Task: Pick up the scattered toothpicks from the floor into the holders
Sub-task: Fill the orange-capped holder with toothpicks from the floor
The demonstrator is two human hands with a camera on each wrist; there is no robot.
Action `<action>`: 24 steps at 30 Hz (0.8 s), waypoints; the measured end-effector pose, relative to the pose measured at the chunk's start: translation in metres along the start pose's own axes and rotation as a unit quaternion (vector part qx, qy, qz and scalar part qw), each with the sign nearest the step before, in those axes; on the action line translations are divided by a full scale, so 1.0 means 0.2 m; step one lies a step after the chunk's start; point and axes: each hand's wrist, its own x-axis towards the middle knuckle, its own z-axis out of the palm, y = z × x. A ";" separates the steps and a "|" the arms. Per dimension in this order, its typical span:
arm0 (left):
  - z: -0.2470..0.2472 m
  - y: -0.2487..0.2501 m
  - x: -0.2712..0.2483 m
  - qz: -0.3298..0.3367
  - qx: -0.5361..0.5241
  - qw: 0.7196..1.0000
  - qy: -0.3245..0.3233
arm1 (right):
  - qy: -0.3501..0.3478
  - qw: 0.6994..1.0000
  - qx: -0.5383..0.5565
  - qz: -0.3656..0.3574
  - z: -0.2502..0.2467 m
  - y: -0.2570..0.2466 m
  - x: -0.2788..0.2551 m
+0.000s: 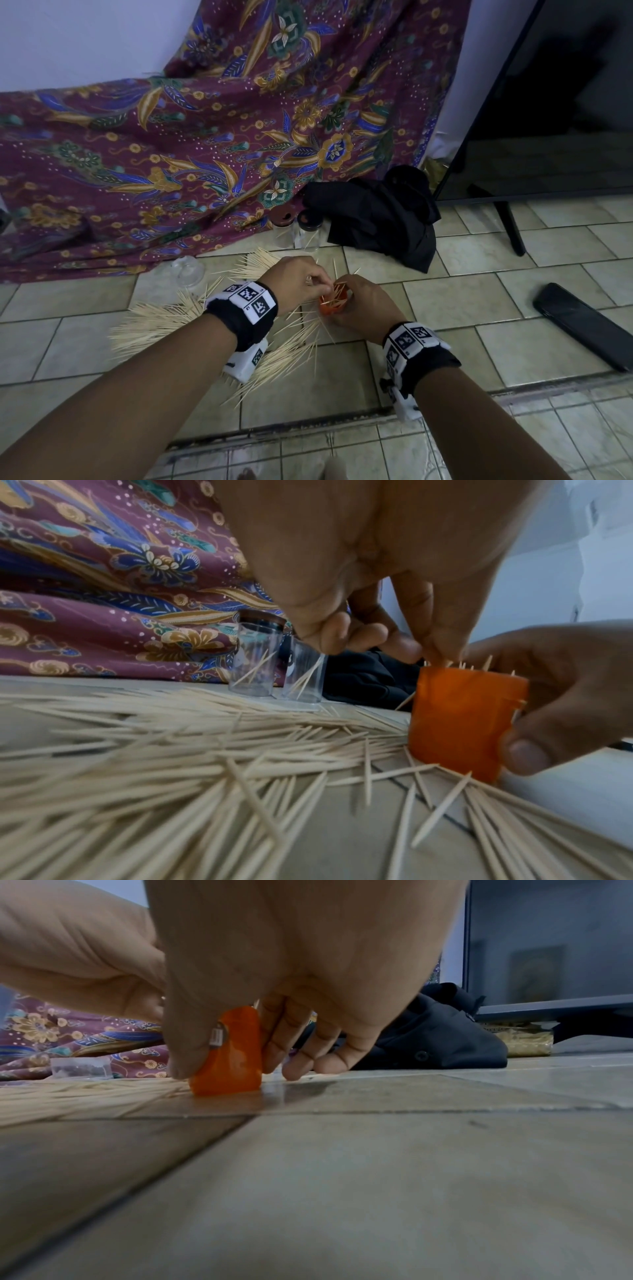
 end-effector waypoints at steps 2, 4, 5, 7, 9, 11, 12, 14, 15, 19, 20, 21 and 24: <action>-0.02 0.00 -0.02 0.014 -0.008 1.000 -0.011 | -0.009 1.000 0.004 0.004 -0.01 0.00 0.00; -0.04 0.00 -0.03 0.031 0.022 0.998 -0.055 | -0.017 1.000 0.009 0.007 -0.01 0.00 0.00; -0.04 0.00 -0.03 0.039 0.050 0.995 -0.077 | -0.017 1.000 0.010 0.006 -0.01 0.00 0.00; -0.05 0.00 -0.03 0.049 0.091 0.989 -0.101 | -0.014 1.000 0.007 0.006 -0.01 0.00 0.00; -0.05 0.00 -0.02 0.065 0.110 0.987 -0.098 | -0.010 1.000 0.003 0.008 -0.01 0.00 0.00; -0.07 0.01 -0.01 0.085 0.118 0.987 -0.074 | -0.005 1.000 0.003 0.008 0.00 0.01 0.00; -0.08 0.01 -0.01 0.091 0.121 0.987 -0.063 | -0.003 1.000 0.003 0.009 0.00 0.01 0.00; -0.09 0.02 0.01 0.098 0.135 0.984 -0.062 | 0.002 1.000 0.001 0.008 0.00 0.02 0.00; -0.09 0.02 0.02 0.100 0.143 0.982 -0.071 | 0.005 1.000 0.000 0.008 0.01 0.02 0.00; -0.06 0.03 0.03 0.098 0.118 0.985 -0.081 | 0.004 1.000 -0.011 0.001 0.02 0.03 0.01; -0.06 0.02 0.03 0.097 0.102 0.988 -0.069 | 0.004 1.000 -0.012 -0.001 0.02 0.03 0.01; -0.06 0.02 0.03 0.098 0.093 0.989 -0.054 | 0.007 1.000 -0.012 -0.004 0.03 0.04 0.01; -0.05 0.03 0.05 0.100 0.103 0.989 -0.031 | 0.014 1.000 -0.016 -0.003 0.04 0.04 0.02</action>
